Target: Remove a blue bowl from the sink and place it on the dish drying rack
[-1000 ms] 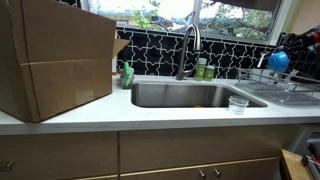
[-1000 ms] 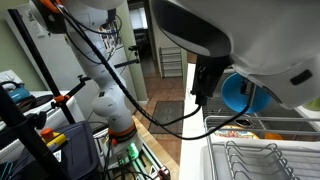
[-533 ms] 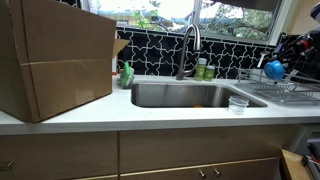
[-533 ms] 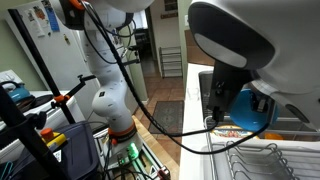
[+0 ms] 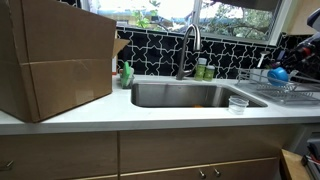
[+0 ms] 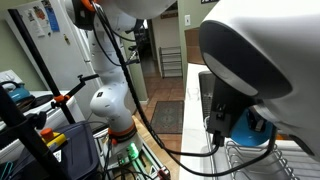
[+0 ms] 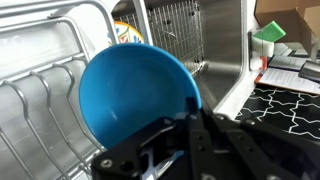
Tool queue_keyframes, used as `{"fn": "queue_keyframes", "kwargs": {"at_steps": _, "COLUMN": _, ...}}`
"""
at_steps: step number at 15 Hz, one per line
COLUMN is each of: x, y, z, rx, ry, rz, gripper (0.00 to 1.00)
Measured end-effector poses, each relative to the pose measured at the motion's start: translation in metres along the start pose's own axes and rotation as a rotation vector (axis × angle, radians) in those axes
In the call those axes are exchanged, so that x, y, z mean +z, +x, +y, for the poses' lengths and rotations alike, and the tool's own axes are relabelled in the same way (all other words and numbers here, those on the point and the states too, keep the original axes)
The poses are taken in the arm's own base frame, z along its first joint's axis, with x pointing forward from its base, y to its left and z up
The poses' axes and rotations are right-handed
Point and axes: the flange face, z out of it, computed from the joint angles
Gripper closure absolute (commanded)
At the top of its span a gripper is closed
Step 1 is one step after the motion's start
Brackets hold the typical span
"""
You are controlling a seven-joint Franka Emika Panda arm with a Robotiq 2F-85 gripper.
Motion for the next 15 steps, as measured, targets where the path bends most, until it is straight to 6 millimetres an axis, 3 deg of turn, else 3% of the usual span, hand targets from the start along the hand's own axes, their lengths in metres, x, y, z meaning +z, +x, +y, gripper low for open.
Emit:
{"fn": "queue_keyframes", "kwargs": {"at_steps": 7, "x": 0.013, "y": 0.007, "z": 0.023, "rx": -0.014, "ry": -0.002, "rz": -0.029, "gripper": 0.99}}
{"fn": "queue_keyframes", "kwargs": {"at_steps": 11, "x": 0.019, "y": 0.013, "z": 0.025, "rx": -0.02, "ry": 0.0, "rz": -0.042, "gripper": 0.97}}
{"fn": "queue_keyframes", "kwargs": {"at_steps": 12, "x": 0.02, "y": 0.014, "z": 0.025, "rx": -0.021, "ry": 0.0, "rz": -0.043, "gripper": 0.9}}
{"fn": "queue_keyframes", "kwargs": {"at_steps": 13, "x": 0.02, "y": 0.015, "z": 0.025, "rx": -0.022, "ry": 0.0, "rz": -0.045, "gripper": 0.69}}
{"fn": "queue_keyframes", "kwargs": {"at_steps": 15, "x": 0.021, "y": 0.017, "z": 0.026, "rx": -0.022, "ry": 0.0, "rz": -0.047, "gripper": 0.56}}
